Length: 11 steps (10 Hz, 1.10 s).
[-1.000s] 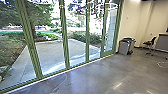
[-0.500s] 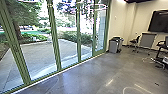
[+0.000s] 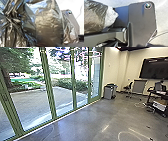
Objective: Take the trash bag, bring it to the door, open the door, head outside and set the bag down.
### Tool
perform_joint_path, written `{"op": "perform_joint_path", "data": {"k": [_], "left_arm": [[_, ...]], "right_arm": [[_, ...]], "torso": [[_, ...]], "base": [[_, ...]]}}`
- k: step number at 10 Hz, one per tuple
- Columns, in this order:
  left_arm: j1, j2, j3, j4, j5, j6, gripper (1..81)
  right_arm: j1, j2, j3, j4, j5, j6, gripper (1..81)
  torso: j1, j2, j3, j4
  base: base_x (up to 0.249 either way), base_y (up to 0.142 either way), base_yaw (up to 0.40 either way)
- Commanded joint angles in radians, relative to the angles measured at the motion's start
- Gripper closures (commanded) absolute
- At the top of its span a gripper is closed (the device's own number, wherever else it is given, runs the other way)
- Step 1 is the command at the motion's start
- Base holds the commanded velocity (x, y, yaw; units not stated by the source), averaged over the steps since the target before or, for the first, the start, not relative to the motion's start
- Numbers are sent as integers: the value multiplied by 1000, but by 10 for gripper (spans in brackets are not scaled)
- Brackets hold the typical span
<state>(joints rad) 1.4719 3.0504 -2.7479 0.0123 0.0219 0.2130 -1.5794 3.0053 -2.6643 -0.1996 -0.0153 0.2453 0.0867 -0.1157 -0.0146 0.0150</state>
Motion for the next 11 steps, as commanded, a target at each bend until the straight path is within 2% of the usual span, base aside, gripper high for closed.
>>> {"op": "perform_joint_path", "data": {"k": [1, 11], "left_arm": [[-55, 2, 0, 9, 53, 11, 811], [-52, 1, 0, 9, 50, 11, 811]], "right_arm": [[43, 2, 1, -3, -49, 0, 10], [43, 2, -5, -3, -49, 0, 10]], "torso": [[0, 0, 0, 0], [0, 0, 0, 0]], "base": [[0, 0, -126], [0, 0, -18]]}}
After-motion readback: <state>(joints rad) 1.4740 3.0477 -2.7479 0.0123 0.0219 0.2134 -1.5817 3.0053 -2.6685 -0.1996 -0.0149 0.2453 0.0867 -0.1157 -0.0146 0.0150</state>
